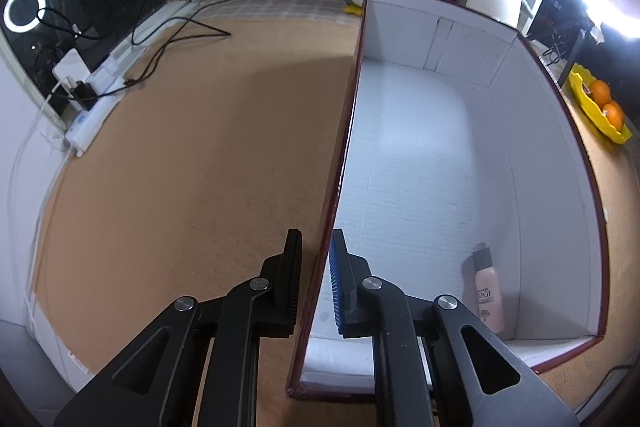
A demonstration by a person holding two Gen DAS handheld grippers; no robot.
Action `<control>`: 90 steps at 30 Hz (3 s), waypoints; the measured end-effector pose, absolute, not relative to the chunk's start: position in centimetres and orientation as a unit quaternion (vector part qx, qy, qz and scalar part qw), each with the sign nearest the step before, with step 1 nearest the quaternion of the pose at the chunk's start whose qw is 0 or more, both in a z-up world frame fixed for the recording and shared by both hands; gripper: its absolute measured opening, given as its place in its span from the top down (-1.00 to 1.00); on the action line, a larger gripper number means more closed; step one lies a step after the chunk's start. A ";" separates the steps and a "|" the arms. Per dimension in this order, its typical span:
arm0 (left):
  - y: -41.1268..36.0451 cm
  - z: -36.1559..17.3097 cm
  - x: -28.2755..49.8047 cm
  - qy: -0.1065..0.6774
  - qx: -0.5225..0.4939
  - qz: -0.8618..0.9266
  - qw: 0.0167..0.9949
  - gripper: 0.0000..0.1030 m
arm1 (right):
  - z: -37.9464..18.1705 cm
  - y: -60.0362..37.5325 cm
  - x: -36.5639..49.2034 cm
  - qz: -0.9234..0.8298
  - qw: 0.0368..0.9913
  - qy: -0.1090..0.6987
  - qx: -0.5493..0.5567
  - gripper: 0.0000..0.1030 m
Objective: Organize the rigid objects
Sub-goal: 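Grasp the black cylinder with the right gripper, then carry the black cylinder into the box and release it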
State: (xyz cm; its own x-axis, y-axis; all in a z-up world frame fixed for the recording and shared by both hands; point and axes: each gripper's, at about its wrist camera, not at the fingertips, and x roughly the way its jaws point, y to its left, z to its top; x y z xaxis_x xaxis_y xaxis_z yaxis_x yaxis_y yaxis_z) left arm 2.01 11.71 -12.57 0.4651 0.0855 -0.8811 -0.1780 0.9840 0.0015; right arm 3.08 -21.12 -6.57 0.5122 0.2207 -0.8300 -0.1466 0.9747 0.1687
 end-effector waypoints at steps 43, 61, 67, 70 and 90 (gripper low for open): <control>10.8 -12.4 2.3 0.530 -0.039 0.101 0.841 0.85 | -17.0 -24.1 5.6 0.084 0.795 0.597 0.066 0.57; 11.4 -12.6 1.9 0.519 -0.049 0.093 0.848 0.85 | -14.8 -23.8 4.0 0.066 0.813 0.577 0.038 0.71; 11.5 -12.9 2.0 0.520 -0.050 0.086 0.848 0.85 | -10.9 -22.2 3.5 0.088 0.834 0.543 0.038 0.71; 11.4 -12.9 1.9 0.519 -0.047 0.081 0.850 0.85 | -9.0 -20.6 3.6 0.105 0.843 0.526 0.034 0.71; 11.9 -12.8 1.6 0.507 -0.053 0.062 0.858 0.85 | -5.1 -6.6 3.7 0.240 0.839 0.487 -0.031 0.71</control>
State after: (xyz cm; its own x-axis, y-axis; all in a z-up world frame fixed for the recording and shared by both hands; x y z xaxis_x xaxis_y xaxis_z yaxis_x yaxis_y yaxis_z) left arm 1.63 11.89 -12.85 0.4777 0.0528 -0.8770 -0.1612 0.9865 -0.0284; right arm 3.70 -6.62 -5.07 0.4107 0.3734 -0.8318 -0.4332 0.8827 0.1824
